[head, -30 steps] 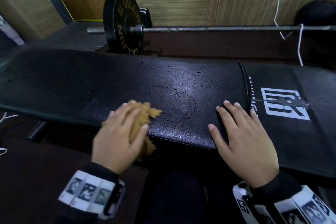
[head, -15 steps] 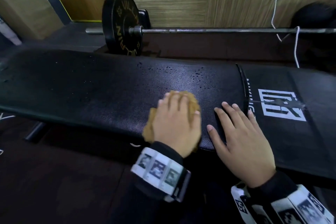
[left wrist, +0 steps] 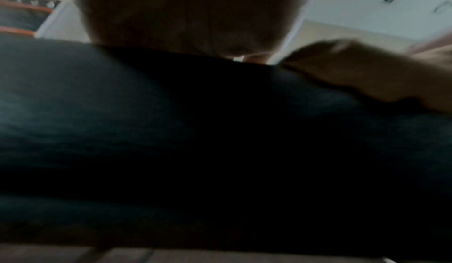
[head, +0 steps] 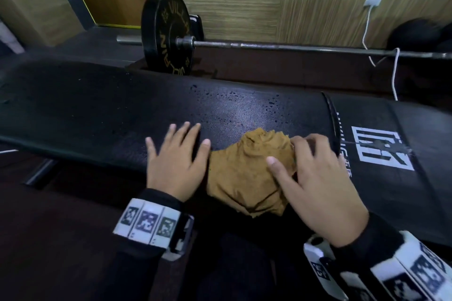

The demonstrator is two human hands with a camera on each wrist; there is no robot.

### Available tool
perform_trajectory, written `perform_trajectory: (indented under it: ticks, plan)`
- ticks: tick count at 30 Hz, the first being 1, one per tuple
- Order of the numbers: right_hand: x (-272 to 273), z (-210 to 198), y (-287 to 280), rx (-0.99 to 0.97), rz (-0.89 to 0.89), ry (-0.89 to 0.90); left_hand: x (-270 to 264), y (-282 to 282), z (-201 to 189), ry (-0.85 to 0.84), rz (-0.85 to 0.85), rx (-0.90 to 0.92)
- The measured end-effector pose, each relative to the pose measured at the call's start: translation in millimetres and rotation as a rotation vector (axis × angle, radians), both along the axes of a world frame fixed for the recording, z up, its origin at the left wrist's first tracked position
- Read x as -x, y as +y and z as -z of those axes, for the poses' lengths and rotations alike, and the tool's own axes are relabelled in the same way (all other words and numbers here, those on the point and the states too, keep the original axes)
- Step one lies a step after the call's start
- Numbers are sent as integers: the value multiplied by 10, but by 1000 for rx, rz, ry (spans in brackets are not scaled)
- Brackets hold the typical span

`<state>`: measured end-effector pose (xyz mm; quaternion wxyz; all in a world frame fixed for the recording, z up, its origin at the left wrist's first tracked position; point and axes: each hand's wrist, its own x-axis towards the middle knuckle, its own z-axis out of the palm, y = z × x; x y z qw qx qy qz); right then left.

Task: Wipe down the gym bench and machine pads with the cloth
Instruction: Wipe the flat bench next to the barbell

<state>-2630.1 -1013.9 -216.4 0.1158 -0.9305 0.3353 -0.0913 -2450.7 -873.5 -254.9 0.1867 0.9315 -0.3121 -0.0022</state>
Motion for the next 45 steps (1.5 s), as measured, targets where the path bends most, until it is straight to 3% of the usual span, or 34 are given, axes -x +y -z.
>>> perform_trajectory:
  ticks: [4,11,16,19,24,30,33,37,41,45]
  plan:
    - [-267,-59,227,117,-63,219,-157,146,74,-98,-35,-33]
    - [-317,-120,-68,151,-225,233,-123,143,155,-181,-62,23]
    - [-266,-215,-311,-147,-406,412,-102,137,163,-213,-69,46]
    - [-254,-323,-219,-335,-394,549,-108,136,173,-224,-69,58]
    - [-596,-249,-168,-107,-488,847,-115,133,186,-239,-75,76]
    - [-1462,-34,-648,29,-556,741,-130,136,204,-254,-78,92]
    - [-1710,-77,-1060,60,-493,686,-139,136,205,-255,-83,101]
    - [-1596,-204,-1448,8,-342,687,-141,125,212,-279,-88,126]
    - [-1211,-310,-1442,-82,-264,756,-141,106,229,-291,-108,155]
    - [-886,-415,-1078,-195,-352,812,-140,88,238,-296,-120,165]
